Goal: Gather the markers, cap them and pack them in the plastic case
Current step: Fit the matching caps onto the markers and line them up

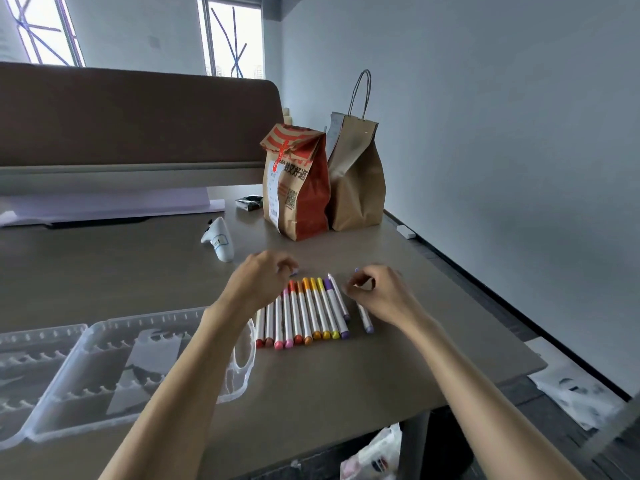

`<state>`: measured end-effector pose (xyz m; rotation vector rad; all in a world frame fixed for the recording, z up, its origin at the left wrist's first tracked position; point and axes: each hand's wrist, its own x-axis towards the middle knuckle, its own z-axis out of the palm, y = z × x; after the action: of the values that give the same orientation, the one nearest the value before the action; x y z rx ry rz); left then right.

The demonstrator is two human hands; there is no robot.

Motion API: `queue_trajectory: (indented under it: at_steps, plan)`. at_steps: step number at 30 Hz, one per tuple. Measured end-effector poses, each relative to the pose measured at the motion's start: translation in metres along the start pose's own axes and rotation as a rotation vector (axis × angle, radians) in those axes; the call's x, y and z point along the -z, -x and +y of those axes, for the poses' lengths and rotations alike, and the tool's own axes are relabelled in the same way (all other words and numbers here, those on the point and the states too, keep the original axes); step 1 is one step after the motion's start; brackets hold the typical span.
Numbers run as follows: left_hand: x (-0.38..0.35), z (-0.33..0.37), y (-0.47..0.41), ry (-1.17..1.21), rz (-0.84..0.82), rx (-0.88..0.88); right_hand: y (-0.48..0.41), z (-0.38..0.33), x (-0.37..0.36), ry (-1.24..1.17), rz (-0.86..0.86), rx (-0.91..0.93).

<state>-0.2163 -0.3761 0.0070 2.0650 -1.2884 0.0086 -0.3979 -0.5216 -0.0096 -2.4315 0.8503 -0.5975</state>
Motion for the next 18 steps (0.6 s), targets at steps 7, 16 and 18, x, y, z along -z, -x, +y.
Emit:
queue_trajectory:
  at_steps: [7, 16, 18]
  plan:
    - [0.005, -0.007, -0.001, 0.054, 0.046, 0.129, -0.008, -0.026, -0.007, 0.171, -0.066, -0.061]
    - [0.001, 0.009, 0.002, 0.092, -0.024, 0.058, -0.011, -0.038, -0.007, 0.348, -0.033, -0.087]
    - [0.0, 0.011, 0.003, 0.105, -0.024, 0.055, -0.013, -0.032, -0.004, 0.237, -0.031, -0.133]
